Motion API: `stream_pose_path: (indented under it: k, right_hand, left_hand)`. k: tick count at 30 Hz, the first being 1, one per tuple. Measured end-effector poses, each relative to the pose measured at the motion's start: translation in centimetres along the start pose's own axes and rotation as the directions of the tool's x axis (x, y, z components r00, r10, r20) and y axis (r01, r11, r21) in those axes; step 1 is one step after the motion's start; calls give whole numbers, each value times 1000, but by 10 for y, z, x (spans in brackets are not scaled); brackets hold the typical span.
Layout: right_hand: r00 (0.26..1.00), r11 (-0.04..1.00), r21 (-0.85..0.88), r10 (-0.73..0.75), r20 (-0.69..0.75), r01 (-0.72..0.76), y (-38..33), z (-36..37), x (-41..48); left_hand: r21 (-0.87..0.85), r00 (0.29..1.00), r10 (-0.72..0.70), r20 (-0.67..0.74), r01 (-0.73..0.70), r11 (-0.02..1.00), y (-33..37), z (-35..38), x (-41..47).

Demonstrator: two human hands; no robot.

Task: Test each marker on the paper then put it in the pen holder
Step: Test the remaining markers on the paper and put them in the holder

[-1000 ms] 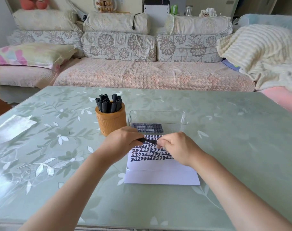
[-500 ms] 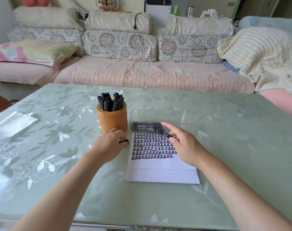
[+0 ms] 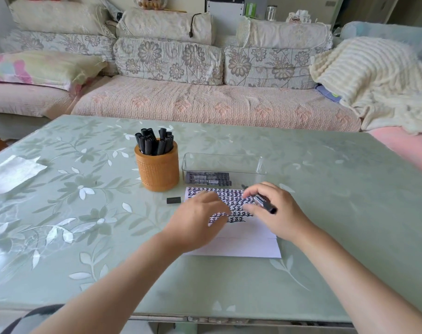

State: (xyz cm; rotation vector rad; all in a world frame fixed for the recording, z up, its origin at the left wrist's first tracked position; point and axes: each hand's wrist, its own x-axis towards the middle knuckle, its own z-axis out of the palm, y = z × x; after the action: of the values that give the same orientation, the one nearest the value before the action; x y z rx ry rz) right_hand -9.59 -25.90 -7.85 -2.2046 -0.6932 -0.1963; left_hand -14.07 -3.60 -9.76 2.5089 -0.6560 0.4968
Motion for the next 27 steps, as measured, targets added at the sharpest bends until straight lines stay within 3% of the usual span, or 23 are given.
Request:
stream_pose_path:
  k: [3,6,12,27]
  right_hand:
    - [987,975,187,137,-79,-120,1,1,-7]
    - [961,894,379,273,-40,-238,1,3,-9]
    - [894,827,387,449,-15,-409,16,16,-8]
    - [957,926,255,290,-5,-279,32,24,-10]
  left_hand:
    - [-36,997,74,28,-73,997,17,17,-4]
    - [26,993,108,49,-109,994,22,29,-10]
    - [74,994,89,58,-93,993,22,33,-13]
    - [62,997,52,61,-56,996,22,34,-12]
